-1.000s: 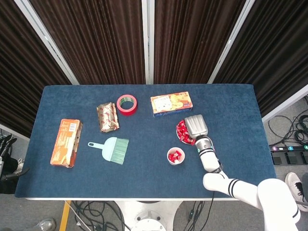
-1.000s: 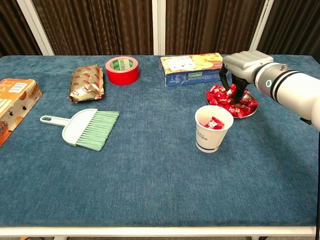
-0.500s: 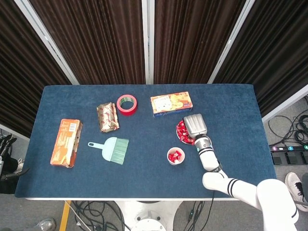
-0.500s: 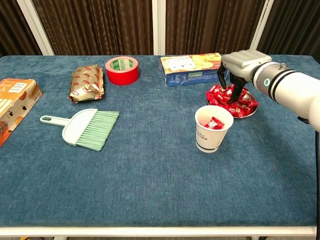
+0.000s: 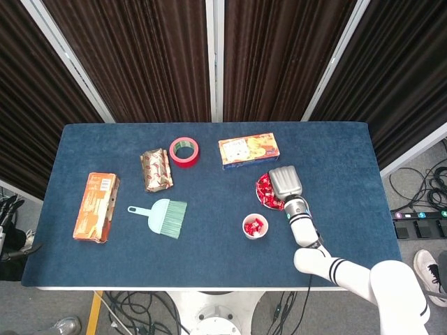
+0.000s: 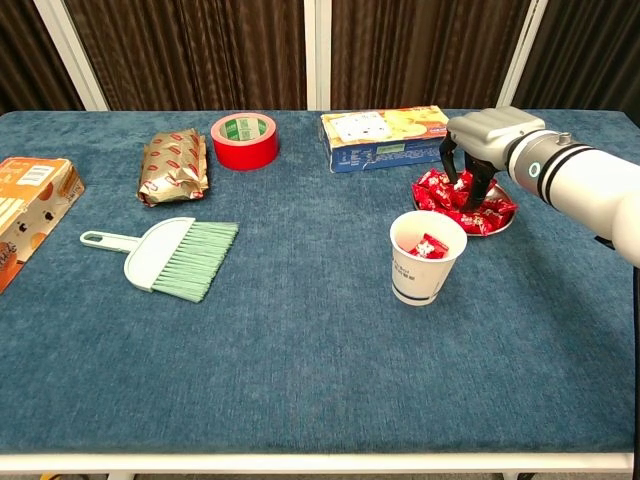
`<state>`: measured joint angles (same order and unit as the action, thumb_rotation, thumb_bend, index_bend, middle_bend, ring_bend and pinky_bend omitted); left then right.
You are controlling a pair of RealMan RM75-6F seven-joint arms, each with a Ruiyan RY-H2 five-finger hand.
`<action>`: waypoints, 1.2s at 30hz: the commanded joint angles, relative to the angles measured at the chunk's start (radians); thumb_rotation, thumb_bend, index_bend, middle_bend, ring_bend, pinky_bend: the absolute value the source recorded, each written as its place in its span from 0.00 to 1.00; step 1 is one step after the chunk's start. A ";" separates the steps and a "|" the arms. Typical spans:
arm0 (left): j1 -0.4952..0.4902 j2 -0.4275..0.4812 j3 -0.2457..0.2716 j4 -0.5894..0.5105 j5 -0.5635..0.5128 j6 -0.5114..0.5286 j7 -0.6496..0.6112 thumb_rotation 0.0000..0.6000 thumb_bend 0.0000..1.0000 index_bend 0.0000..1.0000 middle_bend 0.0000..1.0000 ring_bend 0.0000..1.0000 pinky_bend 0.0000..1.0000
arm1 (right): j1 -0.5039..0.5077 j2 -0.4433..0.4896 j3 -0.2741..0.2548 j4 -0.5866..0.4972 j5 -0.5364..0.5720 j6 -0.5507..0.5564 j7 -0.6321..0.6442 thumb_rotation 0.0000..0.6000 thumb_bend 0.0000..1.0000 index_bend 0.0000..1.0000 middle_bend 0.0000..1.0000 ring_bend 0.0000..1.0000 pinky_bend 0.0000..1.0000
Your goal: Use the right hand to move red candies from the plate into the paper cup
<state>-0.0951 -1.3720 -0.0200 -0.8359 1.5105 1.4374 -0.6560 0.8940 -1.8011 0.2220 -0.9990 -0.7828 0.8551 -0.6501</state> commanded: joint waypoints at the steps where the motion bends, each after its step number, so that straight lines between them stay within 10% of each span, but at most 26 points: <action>1: 0.000 0.000 0.000 0.001 0.001 0.001 -0.001 0.78 0.09 0.14 0.14 0.05 0.19 | -0.002 0.002 0.002 -0.003 0.005 0.002 -0.006 1.00 0.03 0.53 1.00 1.00 0.93; 36: 0.004 -0.001 0.011 0.006 0.011 0.006 -0.013 0.78 0.09 0.14 0.14 0.05 0.19 | 0.036 -0.048 0.027 0.079 0.051 -0.070 -0.026 1.00 0.08 0.52 1.00 1.00 0.93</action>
<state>-0.0916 -1.3727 -0.0091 -0.8298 1.5217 1.4437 -0.6692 0.9295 -1.8484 0.2490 -0.9205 -0.7328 0.7859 -0.6752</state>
